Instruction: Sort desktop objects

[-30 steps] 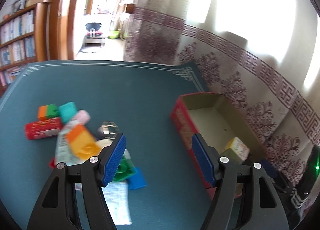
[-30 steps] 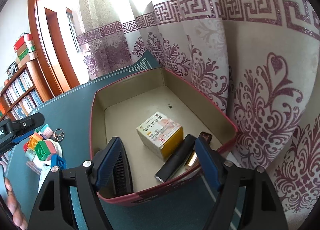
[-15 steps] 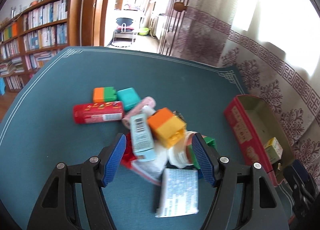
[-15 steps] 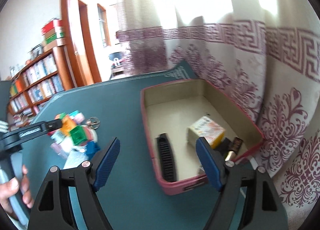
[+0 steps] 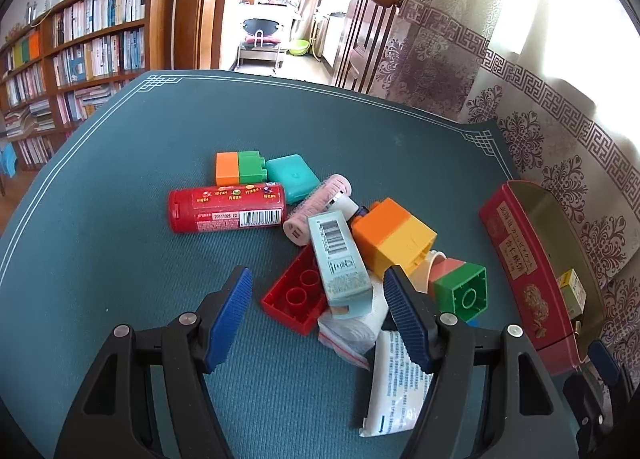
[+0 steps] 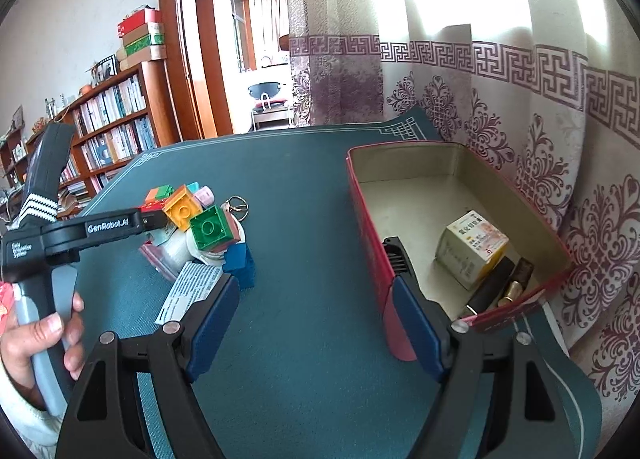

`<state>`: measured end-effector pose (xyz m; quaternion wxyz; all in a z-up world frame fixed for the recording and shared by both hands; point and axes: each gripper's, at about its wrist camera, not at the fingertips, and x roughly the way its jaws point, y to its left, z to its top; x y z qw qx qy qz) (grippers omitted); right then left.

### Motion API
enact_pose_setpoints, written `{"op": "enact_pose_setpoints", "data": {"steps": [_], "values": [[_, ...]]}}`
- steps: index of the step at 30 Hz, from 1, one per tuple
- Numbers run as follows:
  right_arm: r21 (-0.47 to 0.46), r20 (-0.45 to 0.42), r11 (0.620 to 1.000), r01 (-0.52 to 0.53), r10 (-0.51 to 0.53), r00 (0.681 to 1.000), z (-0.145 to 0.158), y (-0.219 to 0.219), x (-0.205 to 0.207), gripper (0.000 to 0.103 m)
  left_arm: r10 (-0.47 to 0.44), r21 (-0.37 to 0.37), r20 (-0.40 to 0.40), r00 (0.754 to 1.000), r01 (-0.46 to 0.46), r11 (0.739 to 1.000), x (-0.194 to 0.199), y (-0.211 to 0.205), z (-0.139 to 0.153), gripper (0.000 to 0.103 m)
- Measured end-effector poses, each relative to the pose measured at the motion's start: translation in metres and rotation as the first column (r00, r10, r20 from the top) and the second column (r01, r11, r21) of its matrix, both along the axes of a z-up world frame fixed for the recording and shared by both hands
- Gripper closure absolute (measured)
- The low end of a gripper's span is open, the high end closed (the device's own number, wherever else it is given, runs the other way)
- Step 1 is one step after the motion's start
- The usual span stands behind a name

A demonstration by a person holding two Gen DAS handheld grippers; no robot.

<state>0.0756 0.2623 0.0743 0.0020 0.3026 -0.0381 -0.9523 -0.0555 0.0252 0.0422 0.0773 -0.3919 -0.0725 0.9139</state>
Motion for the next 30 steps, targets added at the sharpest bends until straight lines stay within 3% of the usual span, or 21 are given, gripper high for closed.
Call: {"op": "enact_pose_setpoints", "data": {"steps": [8, 12, 18, 20, 24, 25, 30], "values": [[-0.021, 0.037, 0.999, -0.032, 0.033, 0.999, -0.002, -0.008, -0.004, 0.021, -0.004, 0.027, 0.025, 1.0, 0.004, 1.0, -0.016, -0.003, -0.005, 0.032], [-0.02, 0.052, 0.999, -0.049, 0.05, 0.997, -0.003, -0.014, -0.008, 0.021, 0.0, 0.046, 0.001, 1.0, 0.0, 0.999, -0.017, -0.008, -0.006, 0.032], [-0.064, 0.085, 0.995, -0.082, 0.087, 0.993, -0.003, -0.019, -0.02, 0.021, -0.036, 0.092, -0.016, 0.999, 0.037, 0.995, -0.014, -0.012, -0.007, 0.055], [-0.091, 0.104, 0.992, -0.088, 0.098, 0.99, -0.005, -0.019, -0.027, 0.021, -0.054, 0.101, -0.028, 0.998, 0.057, 0.993, -0.012, -0.01, -0.005, 0.072], [-0.119, 0.126, 0.988, -0.1, 0.115, 0.985, -0.006, -0.022, -0.038, 0.021, -0.047, 0.102, -0.056, 0.997, 0.052, 0.993, -0.006, -0.013, -0.003, 0.081], [-0.117, 0.126, 0.988, -0.103, 0.117, 0.985, -0.005, -0.024, -0.04, 0.021, -0.041, 0.108, -0.065, 0.997, 0.047, 0.993, -0.005, -0.016, -0.002, 0.088], [-0.074, 0.114, 0.987, -0.142, 0.15, 0.982, -0.001, -0.042, -0.053, 0.021, -0.021, 0.106, -0.096, 0.995, 0.031, 0.994, 0.001, -0.02, 0.002, 0.089]]}}
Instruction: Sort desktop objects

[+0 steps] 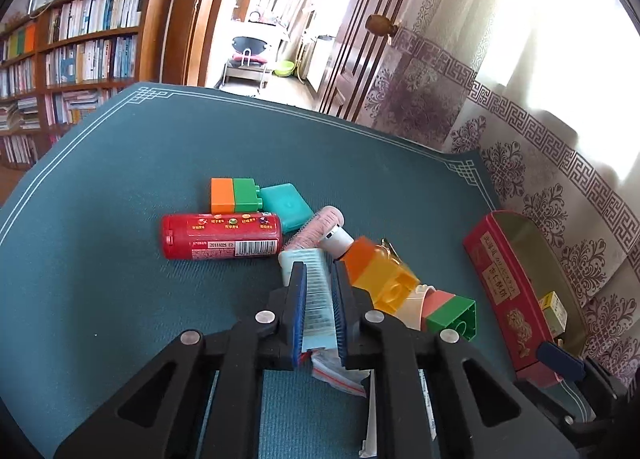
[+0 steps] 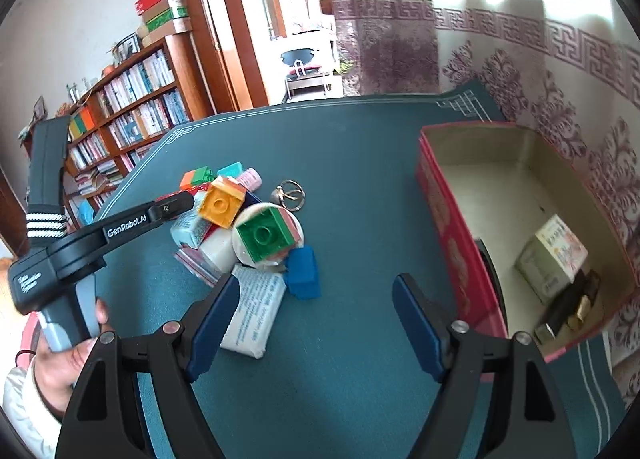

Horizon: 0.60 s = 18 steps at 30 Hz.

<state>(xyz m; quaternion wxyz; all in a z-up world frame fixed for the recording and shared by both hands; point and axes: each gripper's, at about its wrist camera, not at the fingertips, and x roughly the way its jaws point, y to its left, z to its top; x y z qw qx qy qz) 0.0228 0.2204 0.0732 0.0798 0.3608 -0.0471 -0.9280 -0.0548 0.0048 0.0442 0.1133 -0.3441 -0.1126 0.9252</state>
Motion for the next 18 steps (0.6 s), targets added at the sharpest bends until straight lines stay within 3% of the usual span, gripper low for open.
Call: {"op": "enact_pose_setpoints", "data": {"steps": [10, 18], "values": [[0.083, 0.007, 0.995, -0.063, 0.063, 0.998, -0.01, -0.03, -0.033, 0.022, 0.014, 0.049, -0.011, 1.0, -0.013, 0.999, 0.004, -0.015, 0.003, 0.091], [0.083, 0.043, 0.994, -0.073, 0.07, 0.997, -0.017, -0.038, -0.054, 0.047, 0.005, 0.04, -0.064, 0.998, -0.002, 0.999, 0.012, -0.012, 0.013, 0.091]]}}
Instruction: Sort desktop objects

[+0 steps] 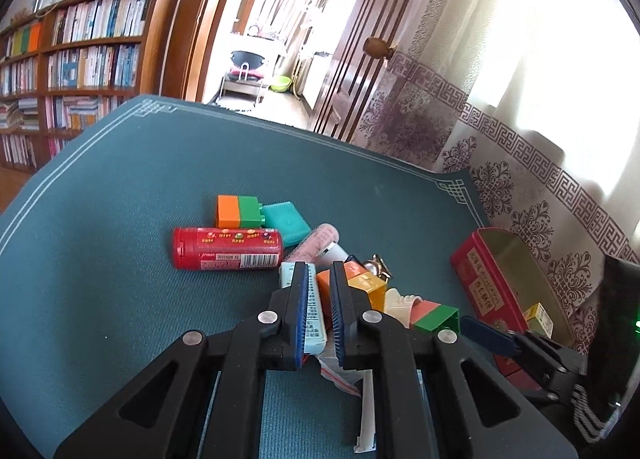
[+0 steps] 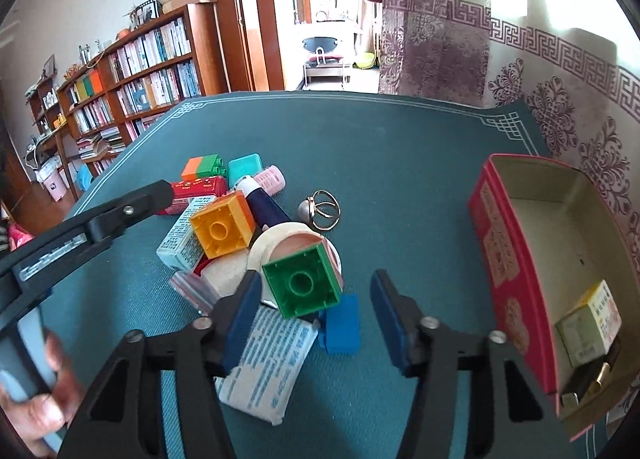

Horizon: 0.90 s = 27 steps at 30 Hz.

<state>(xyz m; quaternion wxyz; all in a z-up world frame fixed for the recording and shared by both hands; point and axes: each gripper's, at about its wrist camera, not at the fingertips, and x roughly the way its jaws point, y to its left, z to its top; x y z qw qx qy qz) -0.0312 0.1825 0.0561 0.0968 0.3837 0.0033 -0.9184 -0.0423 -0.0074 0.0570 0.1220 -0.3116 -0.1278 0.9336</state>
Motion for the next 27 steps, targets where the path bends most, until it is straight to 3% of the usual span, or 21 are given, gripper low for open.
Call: {"op": "enact_pose_setpoints", "data": {"steps": [4, 7, 9, 11, 12, 16, 23, 27], "values": [[-0.015, 0.019, 1.0, -0.005, 0.006, 1.0, -0.006, 0.0, -0.004, 0.06, -0.016, -0.001, 0.0, 1.0, 0.016, 1.0, 0.0, 0.003, 0.0, 0.091], [-0.017, 0.015, 1.0, 0.002, -0.002, 1.0, -0.005, 0.002, -0.001, 0.061, 0.004, 0.018, 0.031, 1.0, -0.004, 1.0, -0.005, -0.002, -0.003, 0.089], [-0.03, 0.014, 0.999, 0.011, -0.011, 1.0, -0.004, 0.005, 0.001, 0.062, 0.03, 0.044, 0.07, 0.997, -0.034, 0.998, -0.01, -0.01, -0.007, 0.073], [-0.044, 0.009, 0.999, 0.023, -0.022, 1.0, -0.003, 0.008, 0.004, 0.062, 0.066, 0.06, 0.092, 0.994, -0.072, 0.996, -0.011, -0.018, -0.011, 0.045], [-0.051, 0.006, 0.998, 0.027, -0.027, 1.0, -0.003, 0.01, 0.006, 0.062, 0.087, 0.061, 0.094, 0.992, -0.093, 0.994, -0.01, -0.023, -0.012, 0.043], [-0.085, 0.001, 0.996, 0.039, -0.039, 0.999, 0.001, 0.017, 0.013, 0.062, 0.109, 0.066, 0.112, 0.988, -0.117, 0.991, -0.012, -0.03, -0.018, 0.043], [-0.102, -0.002, 0.994, 0.031, -0.031, 1.0, 0.002, 0.019, 0.022, 0.062, 0.03, 0.08, 0.13, 0.991, -0.041, 0.996, -0.015, -0.018, -0.024, 0.043], [-0.11, 0.013, 0.993, 0.036, -0.034, 0.999, -0.002, 0.021, 0.018, 0.063, 0.005, 0.037, 0.138, 0.99, -0.01, 0.999, -0.017, -0.007, -0.027, 0.043]]}}
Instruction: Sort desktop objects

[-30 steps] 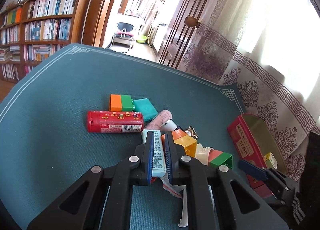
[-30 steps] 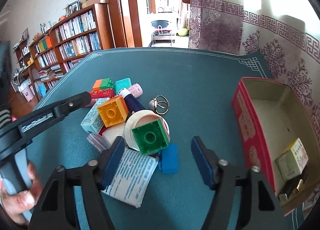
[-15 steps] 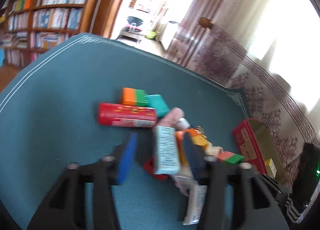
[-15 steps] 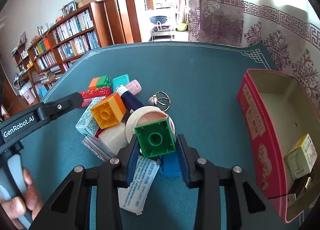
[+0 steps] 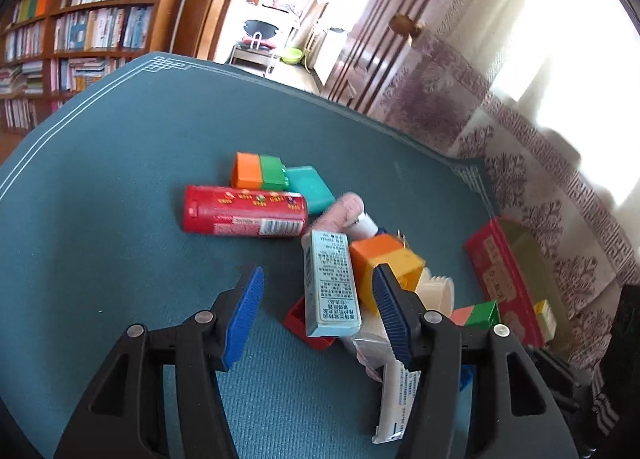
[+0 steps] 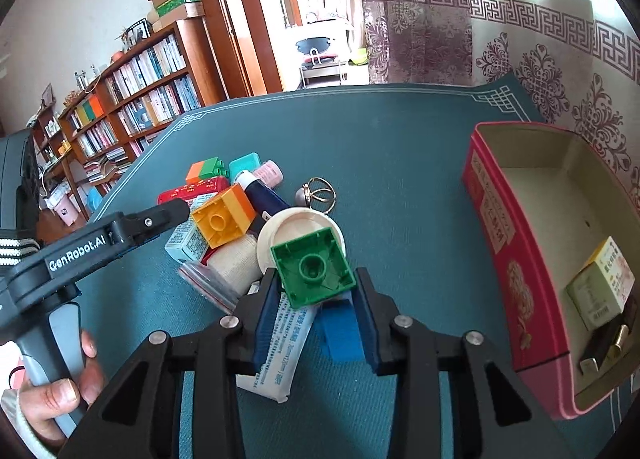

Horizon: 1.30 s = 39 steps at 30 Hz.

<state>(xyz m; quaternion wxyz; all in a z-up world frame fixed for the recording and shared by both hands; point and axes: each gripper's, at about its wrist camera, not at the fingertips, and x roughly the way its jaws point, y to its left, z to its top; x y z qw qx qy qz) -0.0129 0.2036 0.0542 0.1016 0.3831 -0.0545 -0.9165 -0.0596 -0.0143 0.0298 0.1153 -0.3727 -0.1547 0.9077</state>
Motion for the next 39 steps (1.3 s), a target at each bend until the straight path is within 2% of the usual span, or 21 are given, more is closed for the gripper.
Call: {"op": "enact_pose_setpoints", "data": {"steps": [4, 5, 6, 7, 10, 18, 25, 31, 39], "values": [[0.0, 0.004, 1.0, -0.004, 0.004, 1.0, -0.002, -0.001, -0.001, 0.063, -0.033, -0.028, 0.045, 0.998, 0.034, 0.999, -0.009, 0.009, -0.01, 0.043], [0.001, 0.005, 1.0, -0.008, 0.008, 1.0, -0.002, -0.002, -0.001, 0.063, -0.041, -0.021, 0.064, 0.997, 0.043, 0.999, -0.013, 0.01, -0.013, 0.047], [0.002, 0.007, 1.0, -0.01, 0.01, 1.0, -0.003, -0.002, -0.001, 0.063, -0.046, -0.011, 0.085, 0.995, 0.047, 0.999, -0.016, 0.01, -0.017, 0.055], [0.002, 0.008, 1.0, -0.011, 0.011, 1.0, -0.003, -0.003, -0.001, 0.063, -0.049, 0.0, 0.104, 0.993, 0.049, 0.999, -0.018, 0.009, -0.02, 0.07], [0.005, 0.016, 1.0, -0.015, 0.014, 1.0, -0.005, -0.004, -0.002, 0.063, -0.026, 0.016, 0.086, 0.996, 0.025, 1.0, -0.014, 0.002, -0.018, 0.077], [0.0, 0.047, 1.0, -0.016, 0.016, 0.999, -0.009, -0.002, -0.008, 0.062, 0.004, 0.001, -0.055, 0.999, -0.004, 1.0, 0.005, 0.0, 0.006, 0.077], [-0.026, 0.041, 1.0, -0.002, 0.003, 0.999, -0.008, 0.001, -0.008, 0.064, -0.014, -0.007, -0.078, 0.997, 0.013, 1.0, 0.008, 0.002, 0.01, 0.077], [-0.057, -0.007, 0.998, 0.024, -0.025, 1.0, 0.009, 0.013, 0.008, 0.065, -0.027, -0.018, -0.101, 0.995, 0.026, 1.0, 0.013, 0.006, 0.014, 0.077], [-0.083, -0.073, 0.987, 0.135, -0.141, 0.987, 0.032, 0.061, 0.041, 0.065, -0.08, -0.041, -0.132, 0.988, 0.075, 0.996, 0.023, 0.029, 0.027, 0.077]]}}
